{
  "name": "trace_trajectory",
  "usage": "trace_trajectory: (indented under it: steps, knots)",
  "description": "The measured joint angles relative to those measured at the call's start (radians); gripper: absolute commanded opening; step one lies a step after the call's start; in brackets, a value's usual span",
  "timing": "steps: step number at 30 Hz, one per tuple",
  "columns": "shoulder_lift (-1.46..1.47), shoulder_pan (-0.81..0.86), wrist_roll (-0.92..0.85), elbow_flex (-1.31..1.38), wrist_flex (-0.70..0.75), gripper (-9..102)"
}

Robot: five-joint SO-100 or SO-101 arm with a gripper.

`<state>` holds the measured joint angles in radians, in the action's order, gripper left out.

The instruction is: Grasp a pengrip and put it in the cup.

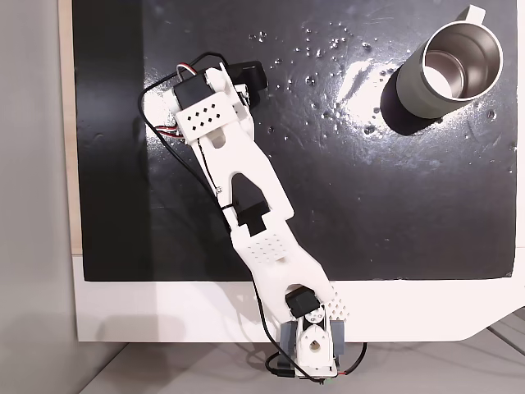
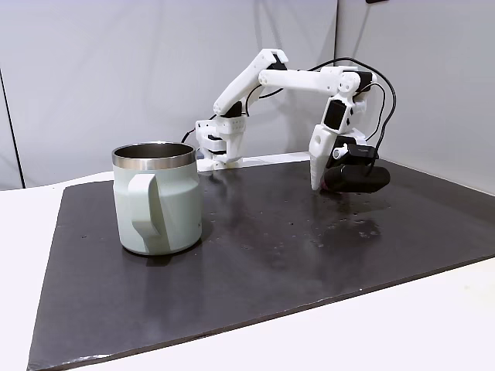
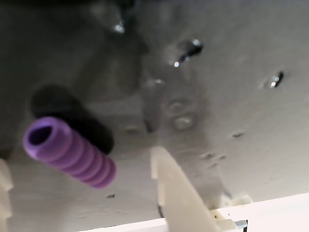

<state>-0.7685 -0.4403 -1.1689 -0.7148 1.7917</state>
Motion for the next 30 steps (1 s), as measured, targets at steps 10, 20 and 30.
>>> trace_trajectory:
  steps: [10, 20, 30]
  knots:
    - [0.078, -0.002, -0.002, 0.115, 0.009, 15]
    - [0.101, -0.003, -0.002, 0.146, 0.003, 0]
    - [0.089, 0.029, 0.026, 0.147, 0.005, 0]
